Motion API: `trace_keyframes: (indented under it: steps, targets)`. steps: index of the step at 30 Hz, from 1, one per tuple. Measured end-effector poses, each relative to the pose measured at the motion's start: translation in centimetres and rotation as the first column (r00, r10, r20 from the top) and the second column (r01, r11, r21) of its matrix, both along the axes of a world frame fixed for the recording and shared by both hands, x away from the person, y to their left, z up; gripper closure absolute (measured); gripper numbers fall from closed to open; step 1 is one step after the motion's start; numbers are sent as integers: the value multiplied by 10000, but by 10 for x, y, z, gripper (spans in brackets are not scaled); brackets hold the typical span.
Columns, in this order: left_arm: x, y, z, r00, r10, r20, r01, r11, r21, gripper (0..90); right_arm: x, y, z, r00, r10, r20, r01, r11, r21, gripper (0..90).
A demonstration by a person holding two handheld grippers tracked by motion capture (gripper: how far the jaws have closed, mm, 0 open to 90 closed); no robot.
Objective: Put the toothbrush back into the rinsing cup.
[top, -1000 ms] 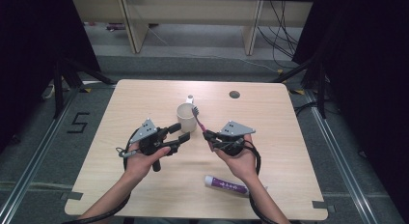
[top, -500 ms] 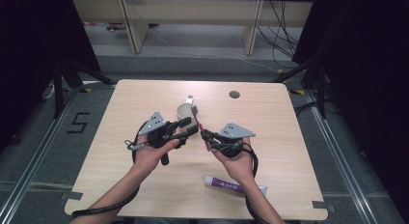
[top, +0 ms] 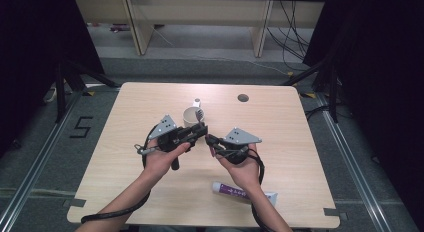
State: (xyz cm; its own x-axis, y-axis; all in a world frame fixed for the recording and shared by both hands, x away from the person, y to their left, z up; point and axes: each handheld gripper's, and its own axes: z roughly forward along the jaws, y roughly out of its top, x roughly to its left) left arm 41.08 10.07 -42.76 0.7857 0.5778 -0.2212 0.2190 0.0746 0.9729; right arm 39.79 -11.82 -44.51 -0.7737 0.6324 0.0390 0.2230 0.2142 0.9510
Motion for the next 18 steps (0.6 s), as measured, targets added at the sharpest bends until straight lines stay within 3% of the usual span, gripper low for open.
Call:
trace_keyframes:
  steps: [2, 3, 10, 11, 13, 15, 16, 18]
  targets:
    - [0, 0, 1, 9999, 56, 96, -56, 10000, 64, 805, 1, 0, 0, 9999, 33, 124, -32, 10000, -50, 841]
    - [0, 0, 1, 9999, 43, 108, -44, 10000, 79, 813, -1, 0, 0, 10000, -43, -61, 43, 10000, -17, 841]
    - [-1, -2, 3, 9994, 3, 360, -19, 9990, 436, 826, 1, 1, 1, 10000, -53, 83, 55, 9997, -223, 829]
    - [-1, -2, 3, 9992, 16, 399, -35, 9990, 455, 826, 2, 2, 1, 10000, 20, 48, -20, 9999, -166, 809]
    - [0, -1, 6, 9985, 74, 538, -103, 9985, 533, 826, 1, 3, 1, 9998, -56, -181, 44, 9980, -626, 687]
    - [2, 1, 9, 9975, 189, 677, -226, 9983, 531, 827, 2, 3, 0, 9999, -99, -42, 96, 9977, -678, 650]
    - [5, 4, 12, 9961, 310, 828, -357, 9978, 554, 827, 1, 1, -1, 9998, -189, -96, 181, 9965, -816, 583]
    - [7, 7, 13, 9953, 389, 889, -442, 9973, 589, 826, -1, -2, -1, 9992, -205, -339, 177, 9966, -800, 550]
